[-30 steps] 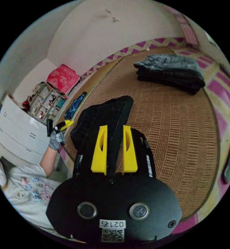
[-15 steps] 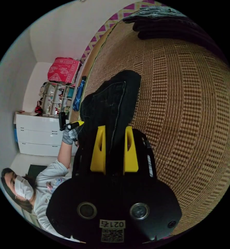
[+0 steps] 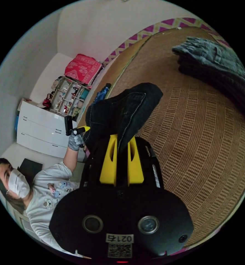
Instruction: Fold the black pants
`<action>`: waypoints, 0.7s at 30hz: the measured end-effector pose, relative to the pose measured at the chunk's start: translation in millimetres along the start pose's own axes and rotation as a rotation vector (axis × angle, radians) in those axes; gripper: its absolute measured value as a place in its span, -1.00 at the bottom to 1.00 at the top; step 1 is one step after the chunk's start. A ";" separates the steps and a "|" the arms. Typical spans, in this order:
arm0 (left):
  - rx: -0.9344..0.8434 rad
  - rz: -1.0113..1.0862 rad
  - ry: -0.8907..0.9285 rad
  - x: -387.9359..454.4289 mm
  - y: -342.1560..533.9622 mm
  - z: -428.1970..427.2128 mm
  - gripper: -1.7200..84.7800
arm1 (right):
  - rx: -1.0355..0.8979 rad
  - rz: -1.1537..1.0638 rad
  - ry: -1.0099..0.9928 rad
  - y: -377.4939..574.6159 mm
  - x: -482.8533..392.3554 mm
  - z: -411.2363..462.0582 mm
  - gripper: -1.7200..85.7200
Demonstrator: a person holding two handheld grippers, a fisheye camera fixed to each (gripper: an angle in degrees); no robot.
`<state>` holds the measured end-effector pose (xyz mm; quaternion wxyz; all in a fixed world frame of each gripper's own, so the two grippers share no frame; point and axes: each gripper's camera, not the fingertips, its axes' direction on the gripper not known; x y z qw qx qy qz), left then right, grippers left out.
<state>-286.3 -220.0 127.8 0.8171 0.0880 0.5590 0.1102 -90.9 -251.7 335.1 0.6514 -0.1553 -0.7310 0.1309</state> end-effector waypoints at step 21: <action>0.390 -0.318 -0.389 -171.9 16.6 -374.9 -0.81 | -0.165 -0.393 0.115 -394.6 -286.7 442.1 -0.79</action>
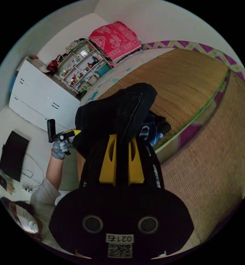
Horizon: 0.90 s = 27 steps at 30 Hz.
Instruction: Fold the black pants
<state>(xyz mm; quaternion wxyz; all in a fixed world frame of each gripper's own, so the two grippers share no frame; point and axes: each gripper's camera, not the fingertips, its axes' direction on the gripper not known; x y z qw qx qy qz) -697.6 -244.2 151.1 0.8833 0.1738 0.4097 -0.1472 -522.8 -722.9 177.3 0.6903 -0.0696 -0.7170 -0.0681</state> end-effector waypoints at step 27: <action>-0.105 0.471 -0.279 258.3 288.7 85.5 -0.98 | 0.081 0.078 0.992 313.4 134.3 -145.7 -0.69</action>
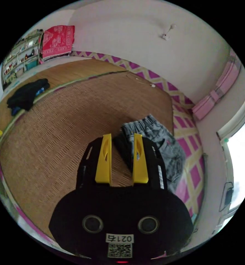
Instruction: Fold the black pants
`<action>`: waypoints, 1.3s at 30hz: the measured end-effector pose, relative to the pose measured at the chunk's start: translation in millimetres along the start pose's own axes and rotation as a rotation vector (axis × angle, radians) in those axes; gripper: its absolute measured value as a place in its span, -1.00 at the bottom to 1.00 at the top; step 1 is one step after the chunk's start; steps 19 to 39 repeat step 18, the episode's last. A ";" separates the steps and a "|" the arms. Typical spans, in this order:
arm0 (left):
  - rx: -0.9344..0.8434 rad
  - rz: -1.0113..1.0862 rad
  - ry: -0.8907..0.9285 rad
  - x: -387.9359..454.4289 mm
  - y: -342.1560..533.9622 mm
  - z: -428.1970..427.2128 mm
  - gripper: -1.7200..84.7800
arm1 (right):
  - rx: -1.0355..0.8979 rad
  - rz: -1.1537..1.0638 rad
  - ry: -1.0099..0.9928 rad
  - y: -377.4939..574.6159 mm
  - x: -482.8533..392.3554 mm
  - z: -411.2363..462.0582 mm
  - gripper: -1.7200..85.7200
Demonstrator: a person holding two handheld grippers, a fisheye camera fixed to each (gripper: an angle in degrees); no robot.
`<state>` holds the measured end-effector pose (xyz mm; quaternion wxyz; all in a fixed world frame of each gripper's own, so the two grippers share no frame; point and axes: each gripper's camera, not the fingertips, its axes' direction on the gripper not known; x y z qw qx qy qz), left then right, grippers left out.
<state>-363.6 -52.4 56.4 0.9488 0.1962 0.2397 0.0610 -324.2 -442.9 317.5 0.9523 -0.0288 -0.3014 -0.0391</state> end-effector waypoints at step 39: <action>0.014 0.025 0.083 156.1 9.1 -2.6 -0.98 | -0.095 -0.226 0.368 -58.2 -36.2 107.4 -0.72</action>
